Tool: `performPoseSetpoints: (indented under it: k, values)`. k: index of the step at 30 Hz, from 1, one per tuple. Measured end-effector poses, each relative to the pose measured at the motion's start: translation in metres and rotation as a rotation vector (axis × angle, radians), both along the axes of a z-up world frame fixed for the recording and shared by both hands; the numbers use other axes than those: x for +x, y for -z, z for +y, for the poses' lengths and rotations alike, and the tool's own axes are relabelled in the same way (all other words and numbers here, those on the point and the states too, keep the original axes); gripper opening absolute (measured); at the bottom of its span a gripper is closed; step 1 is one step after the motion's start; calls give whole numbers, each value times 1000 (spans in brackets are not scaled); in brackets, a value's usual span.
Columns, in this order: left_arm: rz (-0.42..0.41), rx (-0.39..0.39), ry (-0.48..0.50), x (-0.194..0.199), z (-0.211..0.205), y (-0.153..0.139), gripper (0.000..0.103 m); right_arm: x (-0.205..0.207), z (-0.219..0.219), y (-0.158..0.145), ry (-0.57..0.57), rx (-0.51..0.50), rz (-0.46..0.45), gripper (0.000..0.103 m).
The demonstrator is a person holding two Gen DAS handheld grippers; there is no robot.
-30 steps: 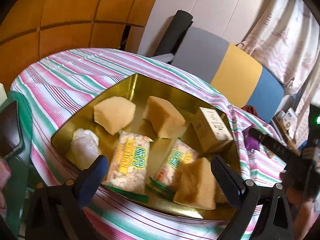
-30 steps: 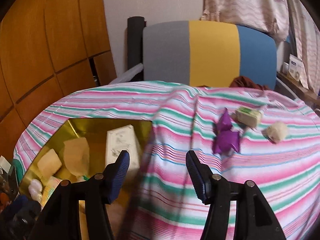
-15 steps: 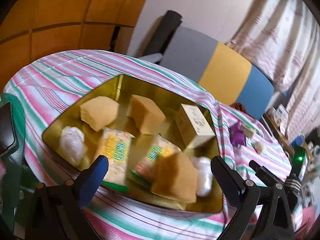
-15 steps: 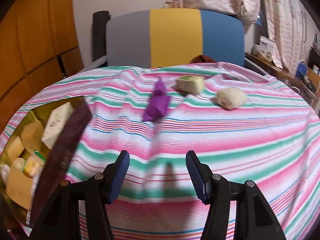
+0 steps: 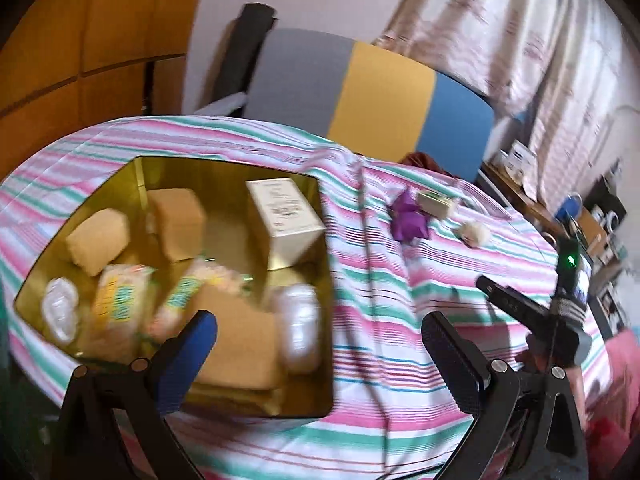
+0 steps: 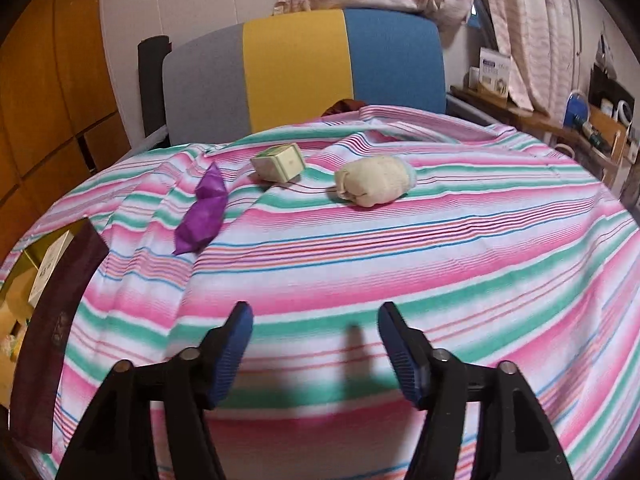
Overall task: Organize objects
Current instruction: 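Grasp the beige round cloth bundle with the right gripper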
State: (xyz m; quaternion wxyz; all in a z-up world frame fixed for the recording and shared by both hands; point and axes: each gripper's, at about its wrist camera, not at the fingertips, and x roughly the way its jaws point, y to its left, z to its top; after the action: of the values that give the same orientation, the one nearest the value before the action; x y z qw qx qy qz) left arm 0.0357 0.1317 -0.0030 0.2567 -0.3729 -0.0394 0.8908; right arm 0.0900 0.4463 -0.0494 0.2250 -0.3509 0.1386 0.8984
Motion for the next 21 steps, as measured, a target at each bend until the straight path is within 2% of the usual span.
performPoseSetpoints:
  k: [2,9,12,17,21]
  values:
    - [0,-9,29,1,12,-1,103,-3,14,-2,0,-2,9,77]
    - [-23,-51,109,-2,57,0,103,-33,57,-18,-3,86,33,80]
    - [-30,-64,119,-5,68,1,103,-49,75,-23,-20,98,60,84]
    - [-49,-88,116,-15,82,7,103,-77,99,-14,-30,124,22,84]
    - [-60,-101,115,-25,95,9,103,-89,112,-3,-29,106,10,84]
